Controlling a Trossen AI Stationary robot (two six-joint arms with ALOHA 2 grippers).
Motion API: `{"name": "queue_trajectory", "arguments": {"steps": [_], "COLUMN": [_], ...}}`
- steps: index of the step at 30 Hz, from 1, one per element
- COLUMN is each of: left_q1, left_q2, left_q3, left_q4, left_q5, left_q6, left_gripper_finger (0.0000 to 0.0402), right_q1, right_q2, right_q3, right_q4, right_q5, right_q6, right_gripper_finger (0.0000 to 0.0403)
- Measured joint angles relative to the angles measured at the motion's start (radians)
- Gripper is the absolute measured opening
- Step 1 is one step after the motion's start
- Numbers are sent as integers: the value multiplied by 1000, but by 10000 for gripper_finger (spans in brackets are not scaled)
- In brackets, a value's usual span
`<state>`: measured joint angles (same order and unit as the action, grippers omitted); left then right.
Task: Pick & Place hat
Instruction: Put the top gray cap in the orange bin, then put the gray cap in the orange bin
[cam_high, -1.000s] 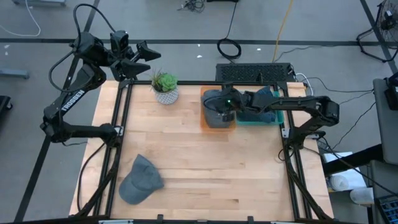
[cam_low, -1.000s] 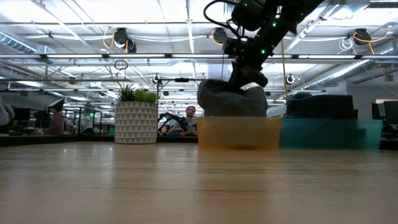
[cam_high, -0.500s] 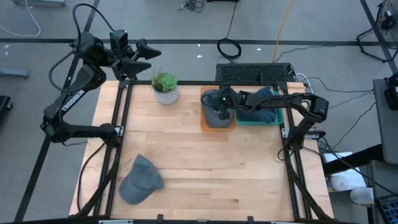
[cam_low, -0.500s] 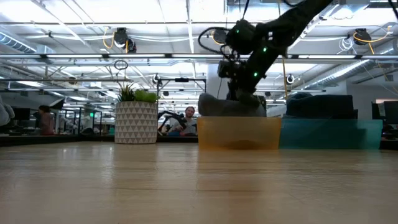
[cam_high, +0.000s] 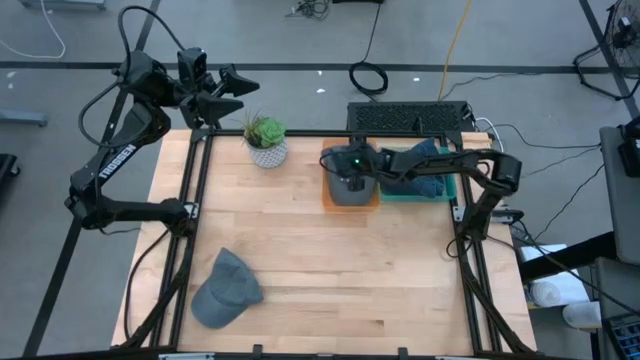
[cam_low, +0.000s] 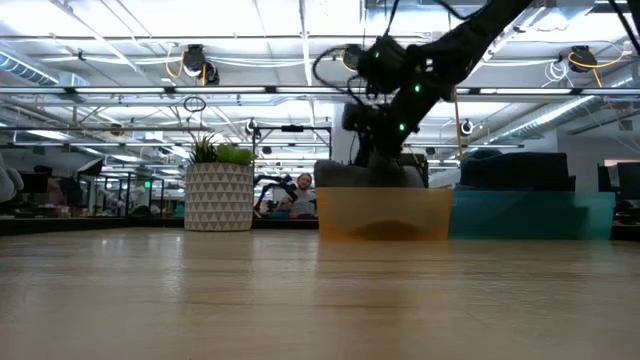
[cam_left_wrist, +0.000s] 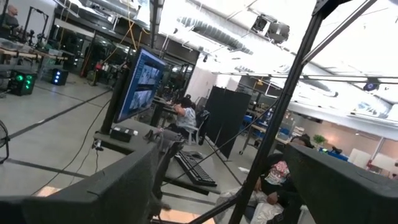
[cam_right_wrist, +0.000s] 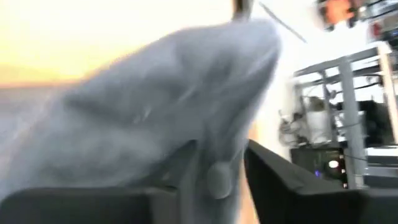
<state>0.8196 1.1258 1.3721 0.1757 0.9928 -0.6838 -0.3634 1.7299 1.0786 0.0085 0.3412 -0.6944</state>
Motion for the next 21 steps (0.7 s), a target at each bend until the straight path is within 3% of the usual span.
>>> {"name": "queue_trajectory", "arguments": {"steps": [12,21], "left_q1": [0,0], "left_q2": [0,0], "left_q3": [0,0], "left_q4": [0,1], "left_q5": [1,1], "left_q6": [43,103], "left_gripper_finger": [363,363], "right_q1": [5,12], "right_q2": [-136,-277], "right_q3": [0,1], "right_q4": [28,35], "right_q5": [55,51], "right_q6": [3,360], "right_gripper_finger": [255,288]}}
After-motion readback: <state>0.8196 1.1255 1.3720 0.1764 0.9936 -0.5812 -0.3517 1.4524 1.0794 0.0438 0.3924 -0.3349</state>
